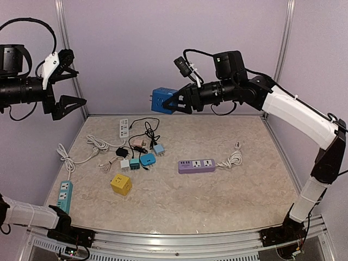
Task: Insert the plug
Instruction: Adjust the plug.
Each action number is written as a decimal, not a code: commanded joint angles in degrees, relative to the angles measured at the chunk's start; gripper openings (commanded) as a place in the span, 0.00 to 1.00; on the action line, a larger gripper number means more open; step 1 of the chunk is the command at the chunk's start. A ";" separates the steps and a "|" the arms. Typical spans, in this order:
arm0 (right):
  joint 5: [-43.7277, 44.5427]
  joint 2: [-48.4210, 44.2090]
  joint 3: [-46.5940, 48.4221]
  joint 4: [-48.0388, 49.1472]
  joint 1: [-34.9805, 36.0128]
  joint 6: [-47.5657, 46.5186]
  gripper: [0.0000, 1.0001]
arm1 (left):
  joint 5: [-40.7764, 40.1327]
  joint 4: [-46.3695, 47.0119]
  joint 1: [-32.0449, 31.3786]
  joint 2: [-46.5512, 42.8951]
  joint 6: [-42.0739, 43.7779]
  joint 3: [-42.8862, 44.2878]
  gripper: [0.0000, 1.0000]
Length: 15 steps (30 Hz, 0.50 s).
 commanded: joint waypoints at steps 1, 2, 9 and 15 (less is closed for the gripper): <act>-18.45 0.51 4.63 -31.29 1.07 -11.42 0.00 | -3.25 -7.12 -1.85 0.33 9.68 -6.15 0.99; -17.82 1.02 6.53 -36.27 1.09 -14.91 0.00 | -3.27 -7.38 -2.23 -0.13 10.02 -7.45 0.99; -19.21 4.64 12.49 -51.39 1.15 -19.89 0.00 | -6.04 -5.29 -7.39 -5.92 16.01 -18.26 0.99; -16.26 3.14 10.38 -43.57 1.06 -6.69 0.00 | -16.63 7.42 -23.29 -13.61 20.93 -31.68 0.99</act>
